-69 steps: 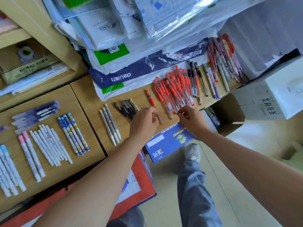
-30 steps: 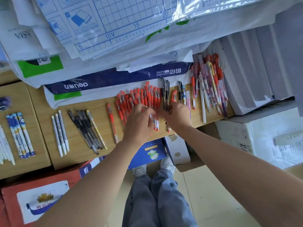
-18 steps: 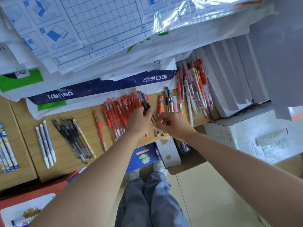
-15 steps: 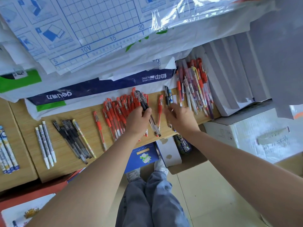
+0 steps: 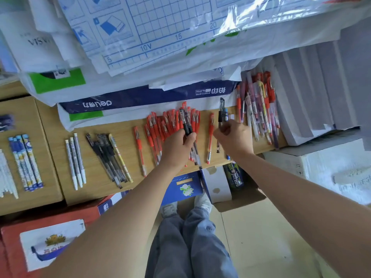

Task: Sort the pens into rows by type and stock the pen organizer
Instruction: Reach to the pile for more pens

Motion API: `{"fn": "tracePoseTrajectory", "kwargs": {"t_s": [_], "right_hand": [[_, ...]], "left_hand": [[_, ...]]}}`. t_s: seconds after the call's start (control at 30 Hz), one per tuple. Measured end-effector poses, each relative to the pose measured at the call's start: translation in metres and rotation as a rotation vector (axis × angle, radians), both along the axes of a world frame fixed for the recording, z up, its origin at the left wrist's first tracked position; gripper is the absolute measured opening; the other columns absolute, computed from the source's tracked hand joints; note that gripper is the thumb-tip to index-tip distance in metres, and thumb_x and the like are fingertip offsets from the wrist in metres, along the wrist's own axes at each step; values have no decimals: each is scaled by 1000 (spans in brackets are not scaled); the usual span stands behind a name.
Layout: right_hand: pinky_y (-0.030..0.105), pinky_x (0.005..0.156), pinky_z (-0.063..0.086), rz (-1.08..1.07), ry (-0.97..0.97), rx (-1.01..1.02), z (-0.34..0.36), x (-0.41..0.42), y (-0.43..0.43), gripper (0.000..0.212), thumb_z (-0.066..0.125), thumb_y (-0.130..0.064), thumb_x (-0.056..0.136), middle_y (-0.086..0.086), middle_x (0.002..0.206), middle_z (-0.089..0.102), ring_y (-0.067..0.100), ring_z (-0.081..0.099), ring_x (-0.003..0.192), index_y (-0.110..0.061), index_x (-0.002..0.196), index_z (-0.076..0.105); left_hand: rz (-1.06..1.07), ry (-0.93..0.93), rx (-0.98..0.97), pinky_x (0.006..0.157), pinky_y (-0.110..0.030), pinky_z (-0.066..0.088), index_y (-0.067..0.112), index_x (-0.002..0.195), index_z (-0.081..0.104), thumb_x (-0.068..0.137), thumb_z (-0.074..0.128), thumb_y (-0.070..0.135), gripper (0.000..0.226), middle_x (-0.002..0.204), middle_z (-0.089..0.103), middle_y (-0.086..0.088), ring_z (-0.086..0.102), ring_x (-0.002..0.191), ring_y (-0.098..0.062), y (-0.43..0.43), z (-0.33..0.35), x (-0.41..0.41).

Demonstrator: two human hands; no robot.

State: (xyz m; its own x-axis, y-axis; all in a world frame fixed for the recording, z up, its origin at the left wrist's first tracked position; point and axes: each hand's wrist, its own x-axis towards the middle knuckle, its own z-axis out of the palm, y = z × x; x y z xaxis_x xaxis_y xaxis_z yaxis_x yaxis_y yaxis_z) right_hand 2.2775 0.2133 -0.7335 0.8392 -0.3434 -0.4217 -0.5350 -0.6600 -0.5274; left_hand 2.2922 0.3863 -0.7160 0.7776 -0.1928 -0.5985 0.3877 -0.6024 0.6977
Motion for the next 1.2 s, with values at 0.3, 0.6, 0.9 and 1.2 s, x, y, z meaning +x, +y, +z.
{"fn": "tracePoseTrajectory", "kwargs": {"t_s": [0.3,0.6,0.9,1.2], "right_hand": [[12,51,42,352,258,584,36,1,78,8,64,-18,90,-8,68,63,-6,55,51,-13,86,60],[8,47,41,450,335,564,35,-9,159,22,68,-20,88,10,87,72,-4,58,50,1,97,67],[7,47,37,393,288,419,23,-7,198,16,64,-27,91,0,86,69,-9,54,48,-20,77,59],[22,55,41,322,199,447,17,8,226,17,64,-26,91,-13,53,55,4,49,48,-20,75,64]], "left_hand": [[144,-27,13,57,-36,33,-2,88,56,97,50,38,42,70,54,-17,47,60,-23,64,12,-11],[316,-45,-47,57,-27,46,1,95,64,93,60,27,27,80,67,-12,62,66,-24,133,21,-41],[363,-159,194,82,-26,48,10,109,62,93,59,21,20,107,66,-3,62,94,-16,189,2,-59],[329,-237,404,78,-21,39,17,127,50,88,63,15,41,123,45,-10,55,97,-19,196,-13,-49]]}}
